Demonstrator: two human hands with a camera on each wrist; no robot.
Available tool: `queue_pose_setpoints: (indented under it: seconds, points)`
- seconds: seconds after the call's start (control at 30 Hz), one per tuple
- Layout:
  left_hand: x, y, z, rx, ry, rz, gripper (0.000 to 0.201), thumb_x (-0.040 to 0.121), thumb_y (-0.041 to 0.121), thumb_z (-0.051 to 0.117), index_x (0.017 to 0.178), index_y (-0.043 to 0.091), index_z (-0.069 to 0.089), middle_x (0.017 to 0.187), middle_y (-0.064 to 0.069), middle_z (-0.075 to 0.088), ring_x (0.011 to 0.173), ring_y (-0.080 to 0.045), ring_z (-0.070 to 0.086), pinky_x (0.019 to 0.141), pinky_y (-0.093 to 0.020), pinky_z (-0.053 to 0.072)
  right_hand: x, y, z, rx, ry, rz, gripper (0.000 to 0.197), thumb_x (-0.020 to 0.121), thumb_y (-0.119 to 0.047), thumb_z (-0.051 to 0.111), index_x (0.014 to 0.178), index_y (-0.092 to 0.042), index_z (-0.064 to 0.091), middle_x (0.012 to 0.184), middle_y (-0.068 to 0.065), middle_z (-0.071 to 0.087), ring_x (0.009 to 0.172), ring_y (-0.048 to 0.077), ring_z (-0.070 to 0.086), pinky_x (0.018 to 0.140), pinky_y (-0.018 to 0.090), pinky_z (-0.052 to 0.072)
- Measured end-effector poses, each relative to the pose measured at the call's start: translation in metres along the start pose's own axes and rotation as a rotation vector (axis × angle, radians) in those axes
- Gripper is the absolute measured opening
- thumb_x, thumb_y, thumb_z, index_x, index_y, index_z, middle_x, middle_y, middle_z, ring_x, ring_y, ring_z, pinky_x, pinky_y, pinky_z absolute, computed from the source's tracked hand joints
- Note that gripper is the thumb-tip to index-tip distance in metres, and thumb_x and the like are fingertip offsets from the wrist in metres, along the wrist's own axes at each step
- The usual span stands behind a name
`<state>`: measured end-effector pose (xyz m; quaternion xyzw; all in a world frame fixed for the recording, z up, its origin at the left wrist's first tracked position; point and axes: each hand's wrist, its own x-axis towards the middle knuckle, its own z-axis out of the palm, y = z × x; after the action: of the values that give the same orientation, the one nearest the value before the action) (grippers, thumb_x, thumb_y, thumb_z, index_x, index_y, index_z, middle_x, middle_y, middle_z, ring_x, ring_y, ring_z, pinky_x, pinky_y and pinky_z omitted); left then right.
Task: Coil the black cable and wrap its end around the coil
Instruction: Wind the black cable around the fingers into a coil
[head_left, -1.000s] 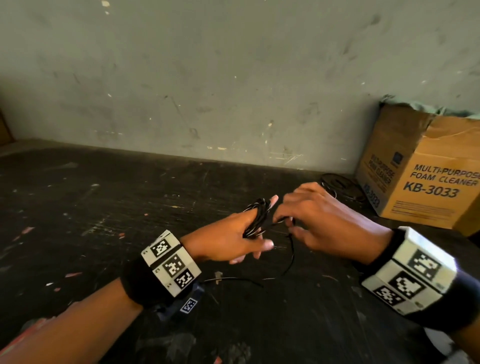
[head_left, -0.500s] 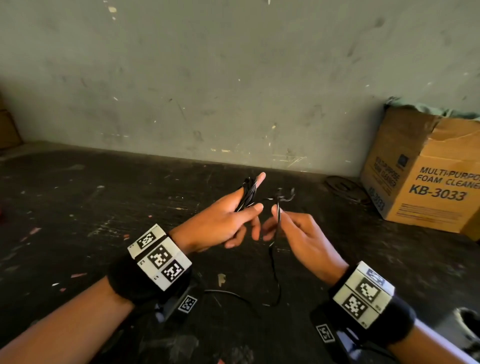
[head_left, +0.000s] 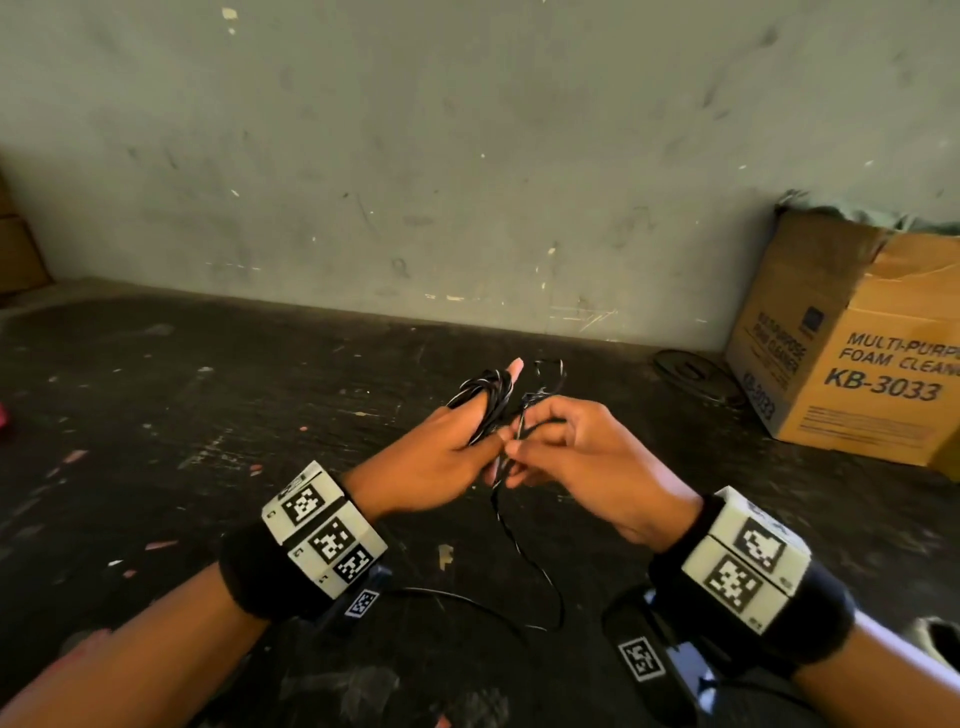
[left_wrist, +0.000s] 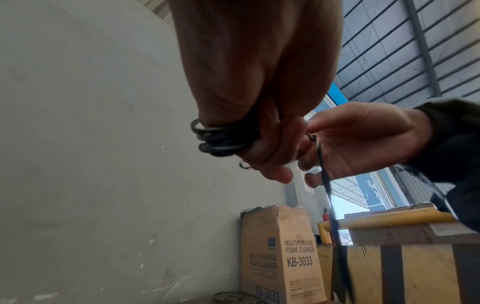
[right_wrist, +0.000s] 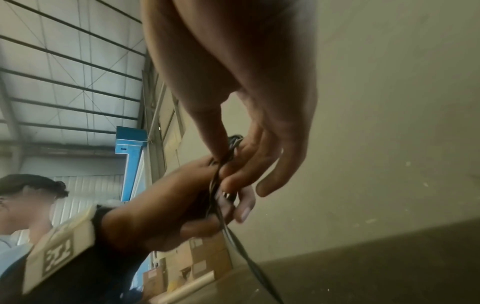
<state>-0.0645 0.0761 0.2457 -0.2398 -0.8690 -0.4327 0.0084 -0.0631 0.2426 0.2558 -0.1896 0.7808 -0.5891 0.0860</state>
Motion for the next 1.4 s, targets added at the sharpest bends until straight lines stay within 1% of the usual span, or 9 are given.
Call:
queue_pose_setpoints:
  seconds: [0.17, 0.4, 0.63, 0.73, 0.93, 1.0, 1.07, 1.17, 1.4]
  points:
    - [-0.006, -0.021, -0.009, -0.030, -0.102, -0.111, 0.064, 0.100, 0.025, 0.040, 0.146, 0.048, 0.001, 0.074, -0.010, 0.060, 0.039, -0.002, 0.043, 0.044, -0.021, 0.043, 0.008, -0.015, -0.041, -0.005, 0.196, -0.073, 0.016, 0.094, -0.008, 0.052, 0.088, -0.009, 0.067, 0.054, -0.003, 0.050, 0.045, 0.009, 0.046, 0.043, 0.021, 0.040]
    - [-0.022, -0.034, -0.020, -0.105, -0.381, -0.161, 0.057, 0.101, 0.028, 0.039, 0.142, 0.055, 0.012, 0.072, -0.007, 0.056, 0.042, -0.009, 0.039, 0.042, -0.018, 0.038, 0.031, -0.025, -0.124, 0.011, 0.535, -0.154, 0.035, 0.092, -0.023, 0.052, 0.063, -0.012, 0.067, 0.036, -0.011, 0.036, 0.032, 0.005, 0.023, 0.033, 0.015, 0.017]
    - [-0.025, -0.032, -0.020, -0.107, -0.444, -0.122, 0.049, 0.101, 0.026, 0.036, 0.140, 0.051, 0.019, 0.067, -0.005, 0.054, 0.039, -0.007, 0.038, 0.041, -0.016, 0.036, 0.031, -0.023, -0.173, -0.713, 0.786, -0.398, 0.034, 0.094, -0.029, 0.052, 0.072, -0.009, 0.068, 0.047, 0.007, 0.049, 0.038, 0.005, 0.043, 0.040, 0.014, 0.028]
    - [-0.023, -0.028, -0.020, -0.172, -0.434, -0.113, 0.044, 0.101, 0.026, 0.038, 0.138, 0.047, 0.028, 0.065, -0.002, 0.055, 0.037, -0.007, 0.039, 0.039, -0.017, 0.034, 0.035, -0.040, -0.182, -0.910, 0.881, -0.518, 0.037, 0.095, -0.032, 0.048, 0.073, -0.010, 0.067, 0.061, 0.012, 0.057, 0.059, 0.024, 0.054, 0.055, 0.026, 0.030]
    - [-0.024, -0.008, -0.018, -0.467, -0.409, -0.063, 0.052, 0.098, 0.024, 0.040, 0.144, 0.045, 0.026, 0.062, -0.008, 0.051, 0.036, -0.006, 0.037, 0.035, -0.014, 0.031, 0.053, 0.007, -0.145, -1.147, 0.454, -0.122, 0.035, 0.096, -0.032, 0.047, 0.083, -0.009, 0.070, 0.079, 0.020, 0.070, 0.074, 0.032, 0.066, 0.069, 0.036, 0.051]
    - [-0.022, -0.003, -0.018, -0.481, -0.370, -0.064, 0.051, 0.098, 0.024, 0.040, 0.143, 0.046, 0.029, 0.061, -0.008, 0.050, 0.035, -0.006, 0.036, 0.034, -0.014, 0.030, 0.041, 0.011, -0.108, -0.850, 0.256, -0.182, 0.044, 0.098, -0.038, 0.038, 0.096, -0.010, 0.072, 0.064, 0.011, 0.064, 0.059, 0.022, 0.061, 0.058, 0.026, 0.045]
    - [-0.019, -0.002, -0.019, -0.493, -0.304, -0.076, 0.049, 0.099, 0.023, 0.040, 0.141, 0.046, 0.032, 0.059, -0.008, 0.050, 0.034, -0.007, 0.035, 0.032, -0.014, 0.029, 0.022, 0.007, -0.064, -0.406, -0.002, -0.106, 0.062, 0.095, -0.051, 0.021, 0.104, -0.014, 0.070, 0.078, 0.004, 0.072, 0.072, 0.011, 0.068, 0.073, 0.016, 0.046]
    - [-0.016, -0.003, -0.020, -0.501, -0.173, -0.110, 0.048, 0.099, 0.020, 0.041, 0.140, 0.045, 0.034, 0.057, -0.007, 0.049, 0.034, -0.007, 0.033, 0.032, -0.014, 0.027, 0.003, 0.009, -0.019, 0.055, -0.286, 0.035, 0.072, 0.088, -0.059, 0.022, 0.105, -0.004, 0.064, 0.089, 0.016, 0.073, 0.083, 0.022, 0.070, 0.088, 0.032, 0.049]
    - [-0.018, -0.010, -0.035, -0.481, 0.095, -0.146, 0.048, 0.100, 0.015, 0.038, 0.142, 0.038, 0.035, 0.057, -0.009, 0.048, 0.038, -0.011, 0.030, 0.033, -0.017, 0.025, -0.004, 0.020, -0.003, -0.006, 0.009, -0.229, 0.007, 0.084, -0.005, 0.065, 0.091, -0.006, 0.066, 0.068, -0.005, 0.064, 0.057, 0.011, 0.061, 0.055, 0.027, 0.056]
